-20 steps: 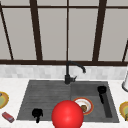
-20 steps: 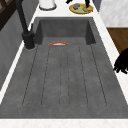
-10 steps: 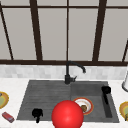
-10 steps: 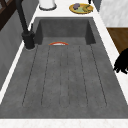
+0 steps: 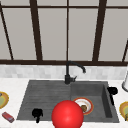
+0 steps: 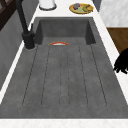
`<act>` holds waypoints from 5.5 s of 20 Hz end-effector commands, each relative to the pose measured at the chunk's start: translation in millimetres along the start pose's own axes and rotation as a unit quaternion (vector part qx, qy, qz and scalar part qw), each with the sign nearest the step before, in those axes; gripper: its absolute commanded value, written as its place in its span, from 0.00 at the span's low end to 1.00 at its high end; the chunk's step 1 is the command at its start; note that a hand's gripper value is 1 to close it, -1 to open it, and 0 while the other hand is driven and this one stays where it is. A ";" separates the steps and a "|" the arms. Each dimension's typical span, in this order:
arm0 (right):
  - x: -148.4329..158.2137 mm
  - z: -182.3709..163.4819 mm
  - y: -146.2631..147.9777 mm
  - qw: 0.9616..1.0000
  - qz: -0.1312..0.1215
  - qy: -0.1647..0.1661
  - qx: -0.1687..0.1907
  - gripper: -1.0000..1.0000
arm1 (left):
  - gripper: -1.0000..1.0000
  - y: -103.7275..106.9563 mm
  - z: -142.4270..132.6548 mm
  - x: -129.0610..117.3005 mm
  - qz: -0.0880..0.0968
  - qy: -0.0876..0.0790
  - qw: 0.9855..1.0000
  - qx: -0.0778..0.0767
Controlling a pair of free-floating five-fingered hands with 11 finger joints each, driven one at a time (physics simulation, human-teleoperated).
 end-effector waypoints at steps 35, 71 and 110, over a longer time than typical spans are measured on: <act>-247.4 -50.6 95.9 0.998 -0.054 -0.041 -0.019 0.00 | 0.50 0.0 0.0 0.0 0.000 0.000 1.000 0.000; -268.1 -101.5 129.9 0.996 -0.049 0.007 0.081 0.00 | 0.50 0.0 0.0 0.0 0.000 0.000 1.000 0.000; -248.0 -49.6 100.6 0.990 -0.036 0.017 0.133 0.00 | 0.50 0.0 0.0 0.0 0.000 0.000 1.000 0.000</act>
